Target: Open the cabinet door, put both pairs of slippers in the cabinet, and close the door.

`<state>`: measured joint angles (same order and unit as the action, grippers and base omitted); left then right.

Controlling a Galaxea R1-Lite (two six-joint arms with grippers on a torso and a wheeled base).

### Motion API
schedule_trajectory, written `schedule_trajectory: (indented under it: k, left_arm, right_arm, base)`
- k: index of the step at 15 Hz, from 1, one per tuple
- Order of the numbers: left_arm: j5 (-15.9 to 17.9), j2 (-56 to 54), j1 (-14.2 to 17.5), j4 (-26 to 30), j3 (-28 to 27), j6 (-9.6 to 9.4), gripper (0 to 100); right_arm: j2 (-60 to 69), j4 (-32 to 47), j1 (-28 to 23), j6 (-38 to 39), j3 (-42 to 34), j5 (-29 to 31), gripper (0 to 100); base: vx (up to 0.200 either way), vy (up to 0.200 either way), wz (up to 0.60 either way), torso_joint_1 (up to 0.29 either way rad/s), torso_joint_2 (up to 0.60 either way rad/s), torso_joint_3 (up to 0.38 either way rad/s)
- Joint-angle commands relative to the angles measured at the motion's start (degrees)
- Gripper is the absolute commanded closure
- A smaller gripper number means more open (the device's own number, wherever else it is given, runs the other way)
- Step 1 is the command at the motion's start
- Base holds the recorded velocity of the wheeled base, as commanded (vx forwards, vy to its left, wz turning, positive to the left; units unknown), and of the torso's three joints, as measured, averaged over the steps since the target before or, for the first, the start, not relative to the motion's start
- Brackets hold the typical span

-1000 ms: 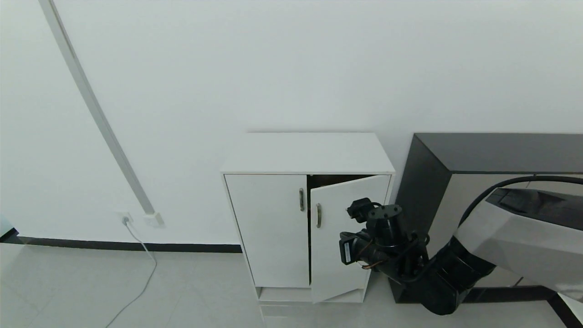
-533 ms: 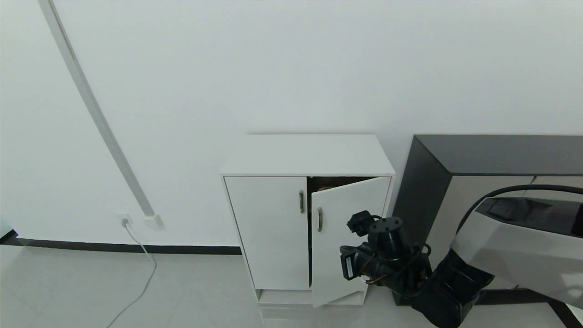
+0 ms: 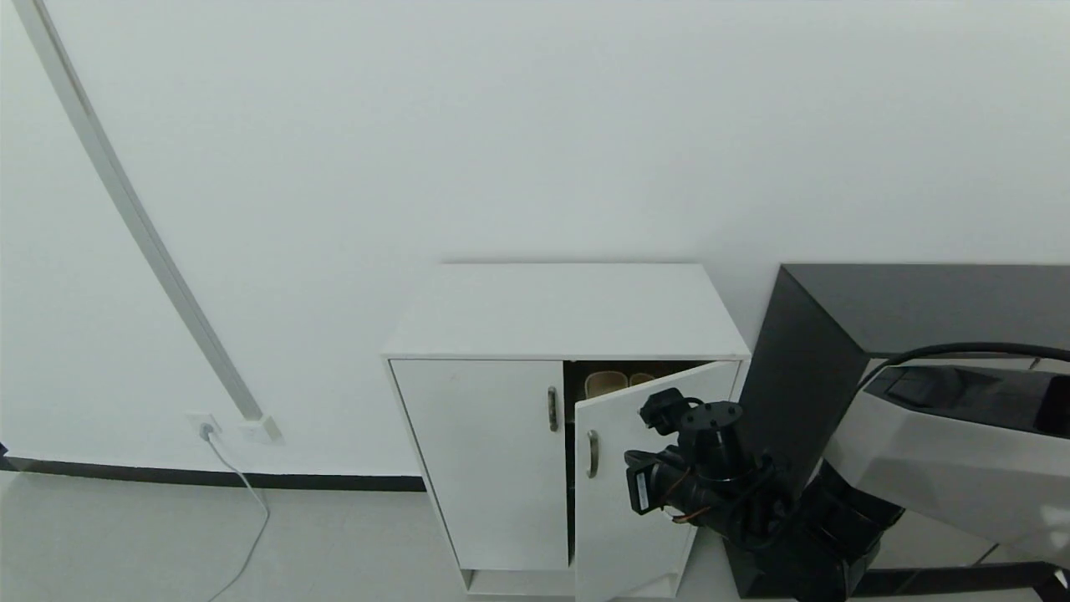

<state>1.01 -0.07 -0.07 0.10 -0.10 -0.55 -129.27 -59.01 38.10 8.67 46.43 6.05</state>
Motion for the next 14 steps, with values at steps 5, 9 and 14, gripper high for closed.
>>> schedule_trajectory:
  k: [5, 9, 14]
  left_arm:
    - [0.04, 0.07, -0.01, -0.01, 0.01, 0.02, 100]
    - [0.04, 0.07, -0.01, -0.01, 0.01, 0.02, 100]
    - [0.04, 0.07, -0.01, -0.01, 0.01, 0.02, 100]
  right_arm:
    - [-1.34, -2.86, -0.21, -0.05, -1.70, 0.02, 100]
    - [-2.92, -2.86, -0.65, -0.05, -0.38, 0.02, 100]
    - [-4.41, -2.68, -0.92, -0.41, 3.14, 0.02, 100]
  base:
    - [0.000, 0.000, 0.00, 0.000, 0.00, 0.000]
    - [0.000, 0.000, 0.00, 0.000, 0.00, 0.000]
    - [0.000, 0.000, 0.00, 0.000, 0.00, 0.000]
